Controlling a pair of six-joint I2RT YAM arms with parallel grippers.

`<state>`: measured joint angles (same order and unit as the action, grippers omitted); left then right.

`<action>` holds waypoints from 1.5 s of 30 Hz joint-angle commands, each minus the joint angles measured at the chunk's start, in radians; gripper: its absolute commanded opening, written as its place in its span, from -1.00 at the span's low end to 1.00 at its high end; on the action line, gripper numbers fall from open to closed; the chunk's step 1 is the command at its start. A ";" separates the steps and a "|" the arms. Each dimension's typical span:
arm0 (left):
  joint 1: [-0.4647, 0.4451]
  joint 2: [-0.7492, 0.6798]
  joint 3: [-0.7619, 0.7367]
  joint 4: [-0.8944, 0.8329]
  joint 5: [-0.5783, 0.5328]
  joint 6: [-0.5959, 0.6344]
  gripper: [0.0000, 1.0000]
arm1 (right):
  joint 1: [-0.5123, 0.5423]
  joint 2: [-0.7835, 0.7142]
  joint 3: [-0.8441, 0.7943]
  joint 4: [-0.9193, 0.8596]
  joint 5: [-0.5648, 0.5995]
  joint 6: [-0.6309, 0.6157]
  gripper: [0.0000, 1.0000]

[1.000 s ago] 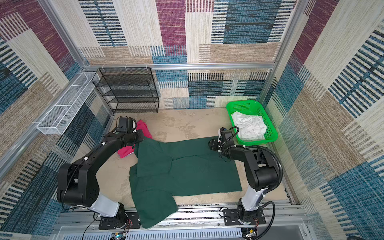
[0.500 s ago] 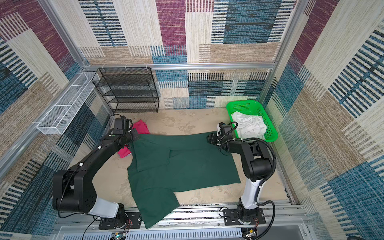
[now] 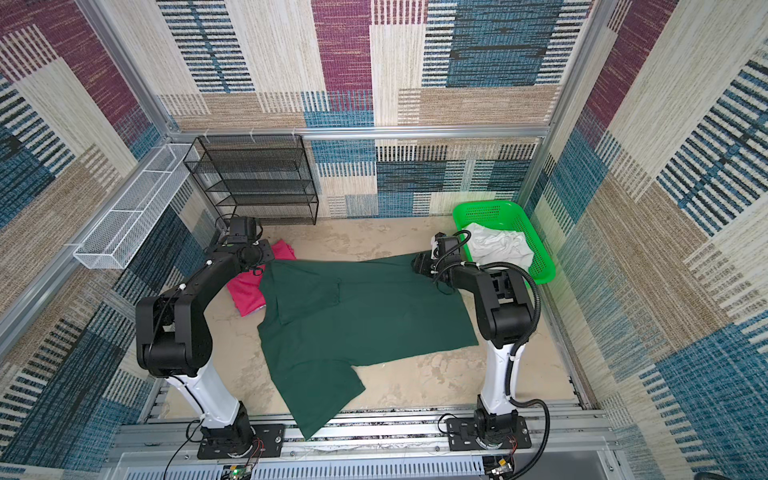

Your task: Fold and stack the t-shirts

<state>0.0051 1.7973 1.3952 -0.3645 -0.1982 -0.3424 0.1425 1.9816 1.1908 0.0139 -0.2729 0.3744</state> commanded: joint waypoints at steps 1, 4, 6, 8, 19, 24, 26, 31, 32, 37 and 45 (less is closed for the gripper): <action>-0.002 -0.066 -0.051 -0.047 -0.035 -0.042 0.09 | -0.001 -0.053 0.002 -0.069 0.053 -0.045 0.52; -0.013 -0.193 -0.186 -0.043 0.025 -0.070 0.09 | 0.000 -0.102 -0.022 -0.083 0.070 -0.058 0.52; -0.039 -0.291 -0.304 -0.054 0.094 -0.096 0.02 | 0.003 -0.138 -0.047 -0.090 0.074 -0.061 0.52; -0.061 -0.371 -0.415 -0.070 0.144 -0.126 -0.01 | 0.009 -0.167 -0.068 -0.101 0.073 -0.064 0.53; -0.093 -0.377 -0.639 -0.013 0.281 -0.157 -0.23 | 0.167 -0.248 -0.116 -0.141 0.021 -0.050 0.55; -0.117 -0.340 -0.616 -0.030 0.250 -0.163 -0.32 | 0.226 -0.259 -0.162 -0.117 0.003 -0.015 0.56; -0.119 -0.334 -0.620 -0.028 0.242 -0.165 -0.35 | 0.232 -0.257 -0.181 -0.099 -0.012 -0.003 0.56; -0.120 -0.317 -0.634 -0.016 0.232 -0.172 -0.41 | 0.235 -0.244 -0.186 -0.101 -0.015 -0.007 0.56; -0.120 -0.311 -0.634 -0.014 0.229 -0.173 -0.43 | 0.236 -0.244 -0.183 -0.101 -0.015 -0.009 0.56; -0.120 -0.284 -0.627 -0.010 0.204 -0.176 -0.44 | 0.235 -0.248 -0.188 -0.104 -0.016 -0.014 0.57; -0.120 -0.281 -0.628 -0.004 0.214 -0.178 -0.74 | 0.235 -0.249 -0.245 -0.075 -0.022 -0.003 0.57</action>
<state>-0.1154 1.5223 0.7696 -0.3698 0.0139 -0.5056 0.3756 1.7363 0.9554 -0.1005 -0.2848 0.3618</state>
